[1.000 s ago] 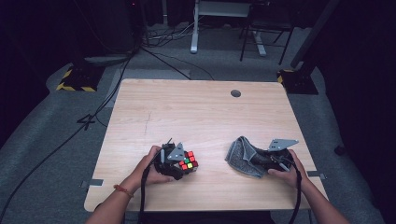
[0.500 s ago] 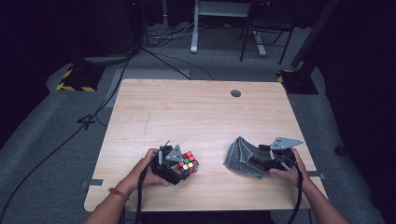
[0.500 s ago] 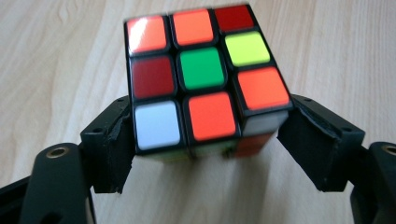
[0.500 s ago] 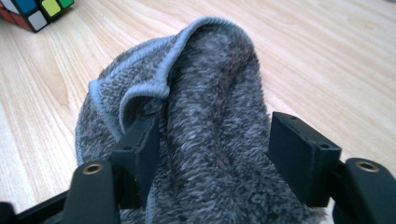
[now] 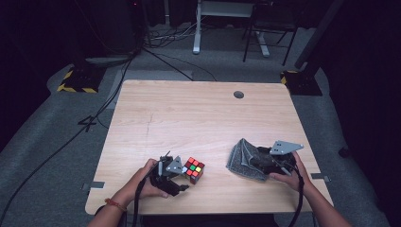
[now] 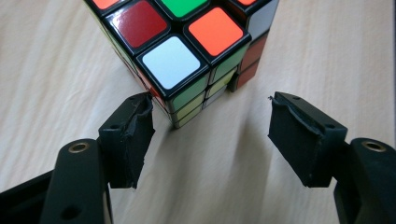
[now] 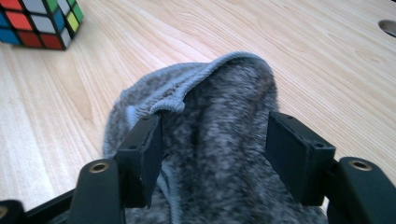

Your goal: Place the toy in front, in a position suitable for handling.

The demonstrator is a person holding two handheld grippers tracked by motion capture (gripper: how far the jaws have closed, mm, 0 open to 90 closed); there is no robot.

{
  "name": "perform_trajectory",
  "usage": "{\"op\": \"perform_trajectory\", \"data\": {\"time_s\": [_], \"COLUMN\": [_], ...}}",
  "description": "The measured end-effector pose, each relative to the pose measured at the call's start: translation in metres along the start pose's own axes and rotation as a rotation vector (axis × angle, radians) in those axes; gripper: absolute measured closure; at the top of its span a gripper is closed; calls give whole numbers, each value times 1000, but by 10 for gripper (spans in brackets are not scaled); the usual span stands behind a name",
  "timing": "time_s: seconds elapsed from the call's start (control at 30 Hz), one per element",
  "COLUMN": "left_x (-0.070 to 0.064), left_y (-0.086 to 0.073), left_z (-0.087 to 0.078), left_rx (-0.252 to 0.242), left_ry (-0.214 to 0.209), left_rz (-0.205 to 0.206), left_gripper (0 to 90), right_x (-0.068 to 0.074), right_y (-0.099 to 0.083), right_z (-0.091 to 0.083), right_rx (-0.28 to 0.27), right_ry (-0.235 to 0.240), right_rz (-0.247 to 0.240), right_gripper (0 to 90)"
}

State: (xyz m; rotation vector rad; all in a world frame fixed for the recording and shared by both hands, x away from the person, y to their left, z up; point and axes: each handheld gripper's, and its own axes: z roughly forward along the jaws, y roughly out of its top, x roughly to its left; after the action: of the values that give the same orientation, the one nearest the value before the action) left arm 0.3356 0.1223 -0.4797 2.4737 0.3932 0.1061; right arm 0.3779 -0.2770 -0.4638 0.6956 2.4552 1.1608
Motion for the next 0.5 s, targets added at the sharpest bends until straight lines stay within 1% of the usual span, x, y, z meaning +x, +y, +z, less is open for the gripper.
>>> {"op": "perform_trajectory", "data": {"time_s": [0.07, 0.1, 0.17, 0.23, 0.3, 0.37, 0.43, 0.5], "left_x": [-3, -5, -8, -11, -13, -15, -17, -19], "left_y": [3, 4, 5, 7, 9, 11, 14, 16], "left_z": [4, 5, 8, 9, 11, 12, 14, 16], "left_rx": [3, 12, 12, 6, 4, 5, 3, 0], "left_ry": [-6, -10, -8, -15, -10, -20, -21, -36], "left_rz": [0, 8, 16, 11, 12, 13, 19, 23], "left_gripper": [312, 312, 314, 341, 358, 362, 364, 365], "right_x": [3, 4, 6, 7, 9, 10, 12, 13], "right_y": [1, 1, 2, 3, 3, 4, 5, 5], "right_z": [2, 2, 4, 5, 5, 5, 6, 7], "right_rx": [5, 3, 4, 7, 10, 6, 6, 5], "right_ry": [5, 7, 15, 19, 21, 25, 30, 34], "right_rz": [-7, -8, -14, -19, -21, -25, -26, -25], "right_gripper": [372, 372, 372, 372, 372, 372, 372, 371]}}
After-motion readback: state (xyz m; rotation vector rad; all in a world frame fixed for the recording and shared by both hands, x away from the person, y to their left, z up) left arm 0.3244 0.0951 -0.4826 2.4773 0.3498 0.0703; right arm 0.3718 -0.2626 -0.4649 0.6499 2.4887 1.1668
